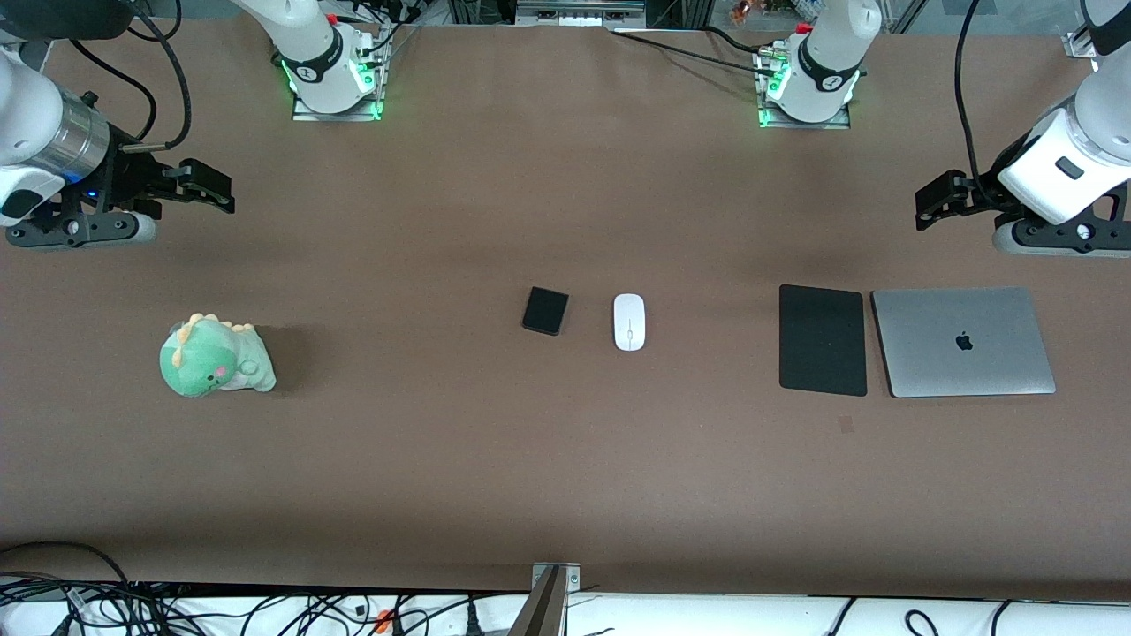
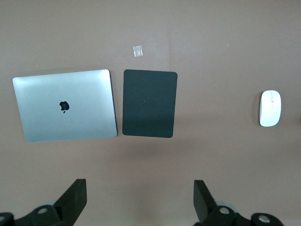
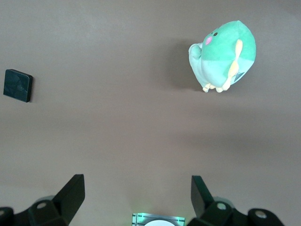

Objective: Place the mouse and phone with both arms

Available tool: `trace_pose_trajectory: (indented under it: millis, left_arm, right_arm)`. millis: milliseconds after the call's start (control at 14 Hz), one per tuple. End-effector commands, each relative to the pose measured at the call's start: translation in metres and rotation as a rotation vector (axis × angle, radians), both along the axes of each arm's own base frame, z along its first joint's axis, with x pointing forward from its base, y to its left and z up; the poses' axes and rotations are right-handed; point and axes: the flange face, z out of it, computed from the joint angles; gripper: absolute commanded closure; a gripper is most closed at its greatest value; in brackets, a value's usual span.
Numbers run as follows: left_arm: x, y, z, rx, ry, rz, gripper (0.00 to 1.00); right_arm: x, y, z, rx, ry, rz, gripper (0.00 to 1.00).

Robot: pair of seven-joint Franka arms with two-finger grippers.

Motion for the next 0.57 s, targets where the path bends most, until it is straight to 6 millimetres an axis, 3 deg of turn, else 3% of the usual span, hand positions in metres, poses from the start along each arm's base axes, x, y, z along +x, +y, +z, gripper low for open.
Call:
trace_pose_trajectory:
  millis: [0, 214, 500]
  left_arm:
    - [-0.001, -0.002, 0.005, 0.011, 0.003, -0.006, 0.0]
    - [-0.001, -0.015, 0.002, 0.01, 0.006, -0.02, 0.0]
    - [0.007, -0.062, -0.027, 0.0, 0.048, -0.099, 0.0]
  right_arm:
    - [-0.002, -0.002, 0.004, -0.011, -0.001, 0.016, 0.0]
    - [-0.002, -0.003, 0.004, -0.011, 0.0, 0.014, 0.0]
    - [-0.002, -0.002, 0.003, -0.01, 0.0, 0.014, 0.0]
